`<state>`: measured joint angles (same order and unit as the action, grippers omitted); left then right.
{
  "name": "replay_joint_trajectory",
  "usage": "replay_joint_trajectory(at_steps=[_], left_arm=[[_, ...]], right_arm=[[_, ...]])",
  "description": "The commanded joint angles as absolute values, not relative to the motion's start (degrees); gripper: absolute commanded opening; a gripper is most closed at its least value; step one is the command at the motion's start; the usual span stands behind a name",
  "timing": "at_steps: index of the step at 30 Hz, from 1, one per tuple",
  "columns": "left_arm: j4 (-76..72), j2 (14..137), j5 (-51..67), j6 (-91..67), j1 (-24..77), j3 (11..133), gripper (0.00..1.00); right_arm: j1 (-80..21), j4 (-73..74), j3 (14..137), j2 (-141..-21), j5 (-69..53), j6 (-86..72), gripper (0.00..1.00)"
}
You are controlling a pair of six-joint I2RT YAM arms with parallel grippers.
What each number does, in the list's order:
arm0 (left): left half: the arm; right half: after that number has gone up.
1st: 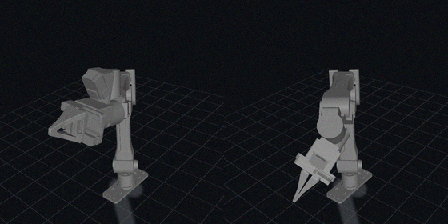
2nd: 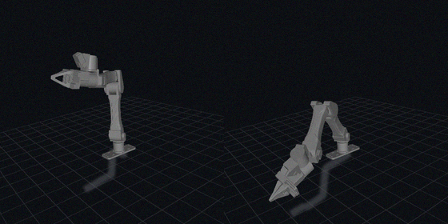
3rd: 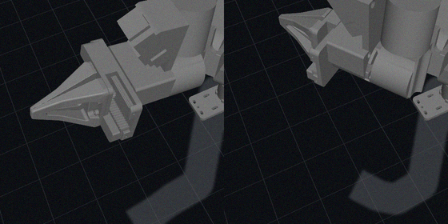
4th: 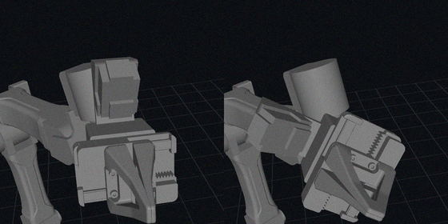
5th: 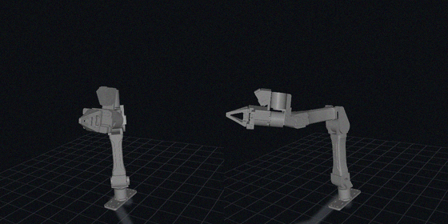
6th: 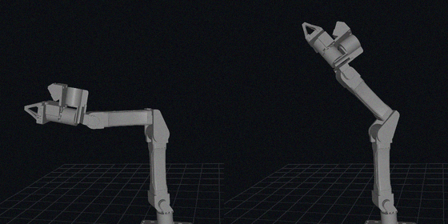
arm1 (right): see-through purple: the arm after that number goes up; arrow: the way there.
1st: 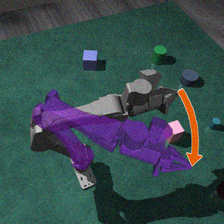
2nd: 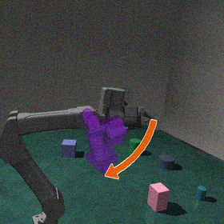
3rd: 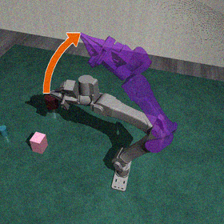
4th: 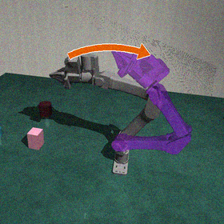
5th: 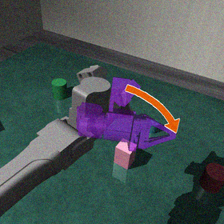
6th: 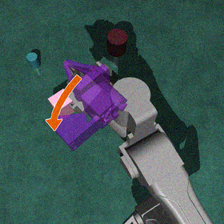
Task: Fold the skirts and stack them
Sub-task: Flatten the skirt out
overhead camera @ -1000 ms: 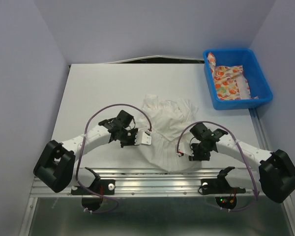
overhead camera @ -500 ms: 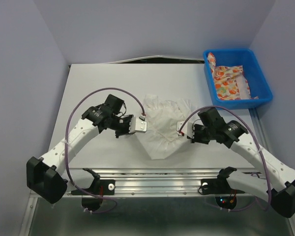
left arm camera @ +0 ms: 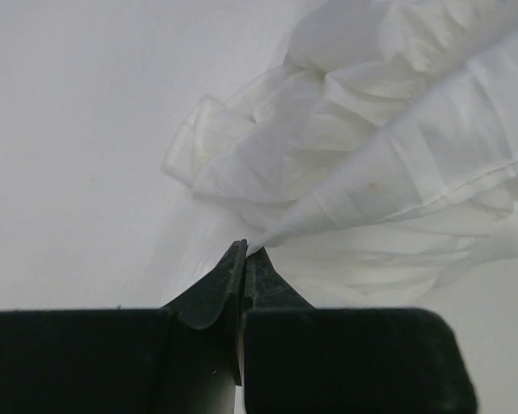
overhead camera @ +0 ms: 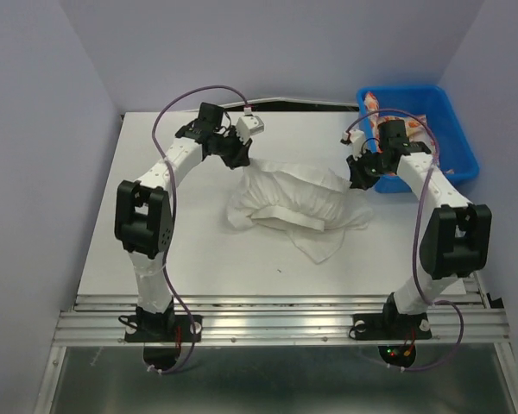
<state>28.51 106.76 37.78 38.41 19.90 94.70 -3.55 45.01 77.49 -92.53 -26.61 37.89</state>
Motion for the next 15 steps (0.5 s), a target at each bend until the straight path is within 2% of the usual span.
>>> replay_joint_trajectory(at_steps=[1,3,4,6,7,8,9,10,11,12,14,15], left_arm=[[17.8,111.7,36.0,20.2,18.0,99.1,0.00],[16.7,113.8,32.2,18.6,17.8,98.7,0.11],[15.9,113.9,31.0,18.0,17.5,98.2,0.14],[15.1,112.5,29.4,18.1,17.1,95.5,0.26],[14.7,111.5,29.1,18.4,16.9,94.1,0.31],[13.7,110.1,28.2,19.4,16.5,92.7,0.41],[13.4,106.8,27.6,20.1,16.5,89.7,0.43],[12.1,104.9,26.3,20.6,16.5,87.7,0.56],[11.2,102.4,25.9,20.9,16.6,83.3,0.62],[10.5,97.1,25.8,21.1,16.7,80.9,0.72],[8.8,91.8,24.4,21.9,17.6,76.1,0.82],[8.7,89.4,23.1,22.6,19.1,72.1,0.82]], right_arm=[[-4.1,42.2,81.6,-100.0,-32.4,26.9,0.01],[-4.1,41.1,82.9,-103.6,-29.6,25.4,0.04],[-4.1,41.0,83.2,-106.2,-28.6,24.1,0.10],[-4.1,39.9,83.8,-107.8,-25.4,22.2,0.15],[-4.1,39.4,83.9,-108.2,-24.6,20.7,0.22],[-4.1,38.9,84.2,-108.6,-24.1,19.6,0.28],[-4.1,38.6,84.8,-108.7,-23.5,18.2,0.42],[-4.1,38.1,85.3,-108.8,-22.8,14.3,0.50],[-4.1,38.2,86.0,-108.7,-22.0,12.4,0.57],[-4.1,38.8,87.8,-108.7,-20.8,11.2,0.61],[-4.1,42.0,89.7,-108.3,-20.9,9.1,0.61],[-4.1,42.7,90.3,-106.1,-21.4,9.1,0.62]])
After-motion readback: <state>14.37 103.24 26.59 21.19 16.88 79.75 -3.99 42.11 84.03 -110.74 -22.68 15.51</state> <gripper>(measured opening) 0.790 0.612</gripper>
